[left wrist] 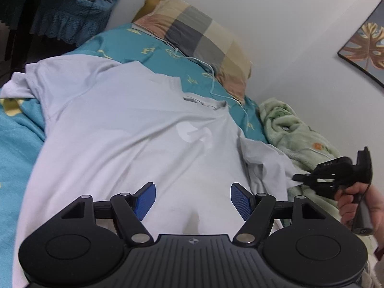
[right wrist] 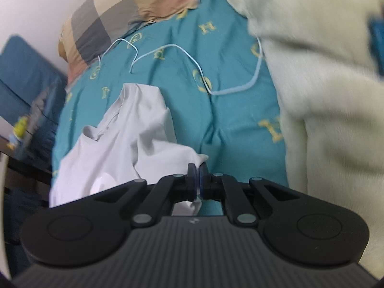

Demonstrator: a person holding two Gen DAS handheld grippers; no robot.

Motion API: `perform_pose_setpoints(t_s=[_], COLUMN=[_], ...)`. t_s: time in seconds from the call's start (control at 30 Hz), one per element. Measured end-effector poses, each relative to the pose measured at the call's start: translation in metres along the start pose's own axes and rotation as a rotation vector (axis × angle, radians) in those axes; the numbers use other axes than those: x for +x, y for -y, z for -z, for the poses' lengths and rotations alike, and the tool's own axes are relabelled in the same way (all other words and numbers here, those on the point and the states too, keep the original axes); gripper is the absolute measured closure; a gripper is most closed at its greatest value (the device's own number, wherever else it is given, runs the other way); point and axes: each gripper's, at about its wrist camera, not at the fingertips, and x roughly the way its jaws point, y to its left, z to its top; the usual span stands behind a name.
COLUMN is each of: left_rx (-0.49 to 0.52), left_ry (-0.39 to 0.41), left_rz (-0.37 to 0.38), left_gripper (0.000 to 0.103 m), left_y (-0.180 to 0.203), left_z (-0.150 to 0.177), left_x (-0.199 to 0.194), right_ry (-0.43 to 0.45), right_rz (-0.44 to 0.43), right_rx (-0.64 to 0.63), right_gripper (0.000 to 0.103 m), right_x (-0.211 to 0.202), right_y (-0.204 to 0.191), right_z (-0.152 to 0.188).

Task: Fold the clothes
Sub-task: 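Fold the held shirt side and sleeve over the shirt body with the right gripper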

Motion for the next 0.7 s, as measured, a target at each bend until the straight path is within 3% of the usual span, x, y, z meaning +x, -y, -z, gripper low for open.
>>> perform_pose_setpoints(t_s=[0.13,0.23,0.43,0.57,0.6,0.67,0.7], left_rx=[0.122,0.209,0.274,0.271,0.260,0.241,0.228], left_ry=[-0.006,-0.007,-0.047,-0.084,-0.095,-0.120,-0.125], left_rz=[0.007,0.029,0.085,0.045,0.039,0.032,0.031], left_gripper=[0.032,0.032,0.035,0.043,0.046,0.065,0.084], left_y=[0.041,0.080,0.148,0.162,0.160,0.156,0.153], left_z=[-0.001,-0.002,0.009,0.017,0.018,0.021,0.021], left_x=[0.019,0.050,0.124,0.161,0.169,0.179,0.180], right_ry=[0.004,0.007,-0.006,-0.005,-0.006,-0.004,-0.004], right_rz=[-0.128,-0.168,-0.253,-0.289,-0.298,-0.306,-0.311], right_rx=[0.039,0.007,-0.017,-0.012,-0.006,-0.002,-0.001], right_gripper=[0.098,0.098,0.098,0.098,0.098,0.098,0.098], right_x=[0.003,0.004,0.006,0.001,0.001,0.000,-0.001], right_y=[0.021,0.019,0.013,0.016,0.018,0.020,0.021], right_z=[0.013,0.014,0.022,0.022,0.021,0.021,0.021])
